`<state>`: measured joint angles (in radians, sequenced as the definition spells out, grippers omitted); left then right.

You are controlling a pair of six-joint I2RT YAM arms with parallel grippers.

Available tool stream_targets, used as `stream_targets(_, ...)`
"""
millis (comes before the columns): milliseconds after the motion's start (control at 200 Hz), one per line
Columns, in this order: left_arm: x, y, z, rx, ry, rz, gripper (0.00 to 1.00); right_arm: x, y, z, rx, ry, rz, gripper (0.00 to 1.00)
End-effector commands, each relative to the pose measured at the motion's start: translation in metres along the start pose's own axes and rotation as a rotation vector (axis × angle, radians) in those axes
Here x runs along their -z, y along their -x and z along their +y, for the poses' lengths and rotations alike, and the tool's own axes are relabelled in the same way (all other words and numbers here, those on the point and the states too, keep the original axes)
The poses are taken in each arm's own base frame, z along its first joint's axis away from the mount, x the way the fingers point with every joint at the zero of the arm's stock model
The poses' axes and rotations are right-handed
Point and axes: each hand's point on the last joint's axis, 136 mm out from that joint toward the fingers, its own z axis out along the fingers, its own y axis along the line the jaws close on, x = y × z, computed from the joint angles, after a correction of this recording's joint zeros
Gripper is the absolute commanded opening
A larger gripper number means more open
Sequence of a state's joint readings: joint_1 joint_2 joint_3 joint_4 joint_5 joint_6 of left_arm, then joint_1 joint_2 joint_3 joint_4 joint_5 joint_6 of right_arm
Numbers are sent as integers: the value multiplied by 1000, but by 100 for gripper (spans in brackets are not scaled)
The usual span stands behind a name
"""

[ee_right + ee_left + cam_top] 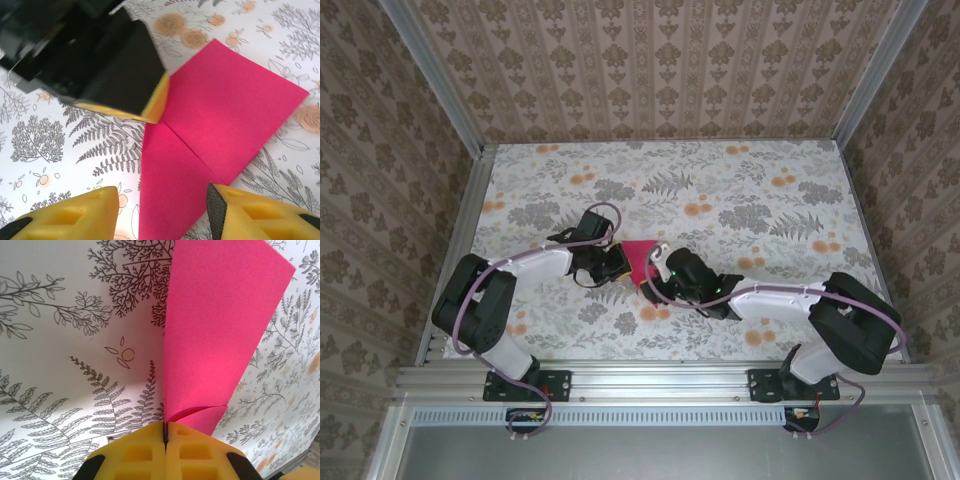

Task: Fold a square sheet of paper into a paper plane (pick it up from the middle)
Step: Fold the wing for the fifth time at the center of the table.

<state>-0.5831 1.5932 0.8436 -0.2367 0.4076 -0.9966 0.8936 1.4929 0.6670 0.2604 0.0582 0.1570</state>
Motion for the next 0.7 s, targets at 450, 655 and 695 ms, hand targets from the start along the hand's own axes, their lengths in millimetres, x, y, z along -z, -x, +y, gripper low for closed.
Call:
stream_targets(450, 23, -1, -26, 65, -73, -18, 0, -47, -1, 4, 204, -94, -40, 54)
stream_targets(655, 22, -1, -22, 75, -65, -16, 0, -50, 0, -3, 212, -132, -53, 50)
stream_targets(695, 22, -1, -21, 78, -63, -17, 0, -51, -1, -4, 218, -140, -51, 49)
